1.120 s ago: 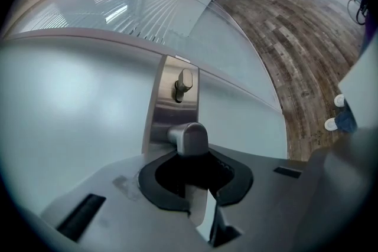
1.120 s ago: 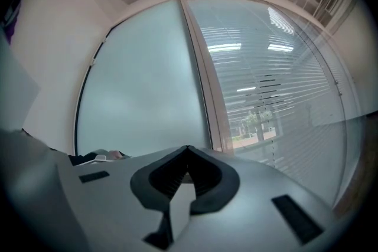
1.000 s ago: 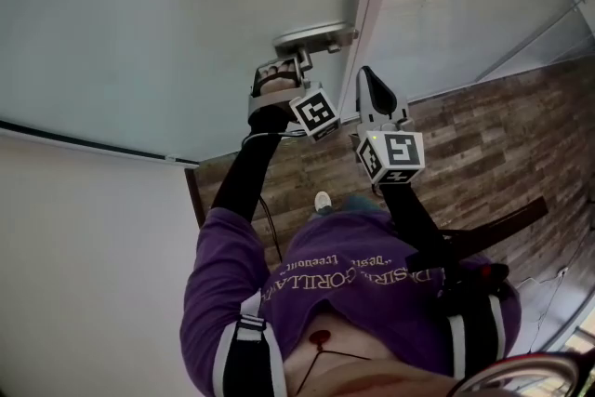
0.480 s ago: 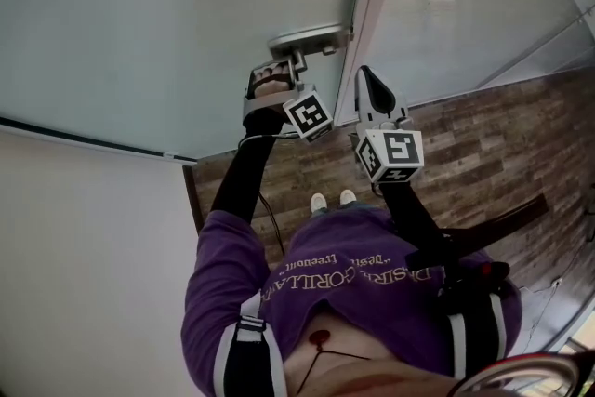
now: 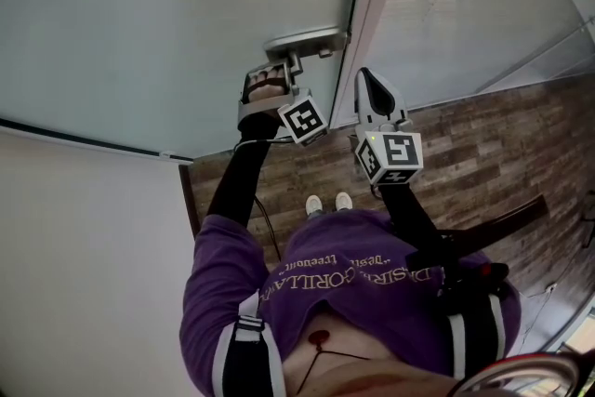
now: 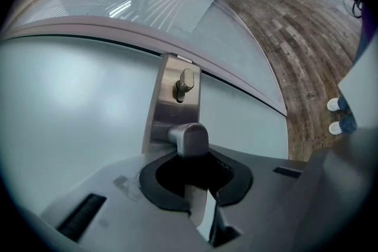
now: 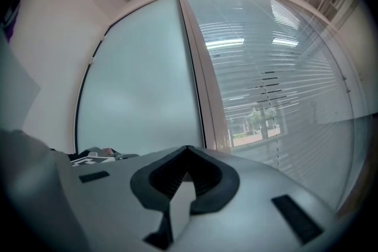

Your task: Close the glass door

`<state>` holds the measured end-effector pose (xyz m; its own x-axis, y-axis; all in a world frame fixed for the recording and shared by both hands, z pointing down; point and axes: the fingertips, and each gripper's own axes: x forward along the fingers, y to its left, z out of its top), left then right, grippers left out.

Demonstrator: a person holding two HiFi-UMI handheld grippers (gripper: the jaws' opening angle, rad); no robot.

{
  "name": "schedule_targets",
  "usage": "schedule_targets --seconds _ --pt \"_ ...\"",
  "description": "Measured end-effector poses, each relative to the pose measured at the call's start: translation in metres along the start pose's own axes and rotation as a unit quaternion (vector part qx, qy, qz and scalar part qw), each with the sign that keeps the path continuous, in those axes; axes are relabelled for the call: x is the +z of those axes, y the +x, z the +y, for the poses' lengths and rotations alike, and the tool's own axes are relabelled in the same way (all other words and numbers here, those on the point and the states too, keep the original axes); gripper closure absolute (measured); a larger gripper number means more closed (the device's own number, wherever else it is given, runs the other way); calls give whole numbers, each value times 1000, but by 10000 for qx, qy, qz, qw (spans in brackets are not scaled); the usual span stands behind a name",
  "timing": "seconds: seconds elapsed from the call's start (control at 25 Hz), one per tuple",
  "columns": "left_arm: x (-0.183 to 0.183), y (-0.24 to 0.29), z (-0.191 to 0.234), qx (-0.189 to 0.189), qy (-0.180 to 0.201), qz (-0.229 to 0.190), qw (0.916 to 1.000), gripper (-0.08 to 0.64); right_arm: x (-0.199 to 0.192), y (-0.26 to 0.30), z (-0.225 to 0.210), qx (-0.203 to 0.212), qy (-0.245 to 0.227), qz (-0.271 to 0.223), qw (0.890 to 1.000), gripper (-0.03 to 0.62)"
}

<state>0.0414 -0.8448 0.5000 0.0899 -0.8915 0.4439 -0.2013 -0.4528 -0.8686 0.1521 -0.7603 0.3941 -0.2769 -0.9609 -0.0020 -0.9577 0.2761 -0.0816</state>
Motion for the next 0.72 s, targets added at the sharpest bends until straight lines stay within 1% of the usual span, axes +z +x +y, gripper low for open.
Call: schedule_targets --seconds 0.32,0.56,0.72 --pt "-2 -2 -3 -7 43 -18 10000 526 -1 -1 -1 24 4 -22 10000 595" --pt "1 -4 7 65 41 46 10000 526 11 -10 -1 67 -11 -99 9999 595" --pt "2 -6 8 80 26 47 10000 526 11 -14 -6 9 1 -84 10000 595"
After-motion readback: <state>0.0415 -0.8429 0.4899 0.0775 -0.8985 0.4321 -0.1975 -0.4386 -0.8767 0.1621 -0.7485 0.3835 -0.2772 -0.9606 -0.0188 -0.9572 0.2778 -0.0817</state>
